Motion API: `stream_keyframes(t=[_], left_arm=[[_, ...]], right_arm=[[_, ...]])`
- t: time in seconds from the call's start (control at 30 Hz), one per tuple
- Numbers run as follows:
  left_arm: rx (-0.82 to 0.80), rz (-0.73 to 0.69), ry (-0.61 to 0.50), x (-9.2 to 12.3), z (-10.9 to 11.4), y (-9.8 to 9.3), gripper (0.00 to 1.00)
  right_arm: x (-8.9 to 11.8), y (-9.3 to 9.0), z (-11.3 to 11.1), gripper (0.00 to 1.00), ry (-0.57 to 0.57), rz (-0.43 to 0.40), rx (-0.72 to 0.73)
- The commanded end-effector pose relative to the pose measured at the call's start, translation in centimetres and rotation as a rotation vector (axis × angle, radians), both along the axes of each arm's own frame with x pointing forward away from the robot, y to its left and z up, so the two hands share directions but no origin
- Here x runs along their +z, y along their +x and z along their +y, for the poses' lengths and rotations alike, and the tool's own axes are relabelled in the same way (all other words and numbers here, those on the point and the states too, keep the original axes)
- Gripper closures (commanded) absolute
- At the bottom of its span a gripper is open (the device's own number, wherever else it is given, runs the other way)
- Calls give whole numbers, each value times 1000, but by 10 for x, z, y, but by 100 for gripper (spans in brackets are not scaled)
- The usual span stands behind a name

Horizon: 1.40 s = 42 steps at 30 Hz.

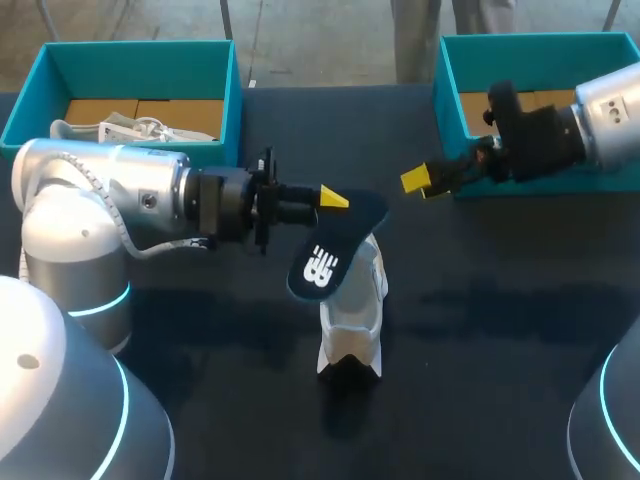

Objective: Take the shoe out of the shoebox, open the shoe tongue, remove and reinsert the insole, then place the shoe into the shoebox

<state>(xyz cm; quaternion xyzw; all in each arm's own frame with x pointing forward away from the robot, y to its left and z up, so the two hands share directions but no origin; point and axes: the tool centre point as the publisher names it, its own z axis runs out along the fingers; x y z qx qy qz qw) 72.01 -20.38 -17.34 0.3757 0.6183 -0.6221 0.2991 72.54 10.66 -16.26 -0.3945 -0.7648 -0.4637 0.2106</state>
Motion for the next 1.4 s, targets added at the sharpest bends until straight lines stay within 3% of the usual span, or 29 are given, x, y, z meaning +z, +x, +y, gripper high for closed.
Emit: stream_keyframes(t=[0.03,0.53,0.8,0.97,1.4], left_arm=[[15,21,-12,0,12,-8,100],[-18,240,-100,13,24,-30,100],[-76,349,-101,14,29,-37,100],[-93,367,-88,15,27,-43,100],[-88,367,-71,14,22,-51,100]], right_arm=[[9,-3,-18,0,-26,-45,44],[3,-16,-44,0,-104,-271,266],[0,-26,-50,0,-217,-273,350],[-8,-32,-57,0,-285,-238,312],[-8,-32,-57,0,-285,-238,312]])
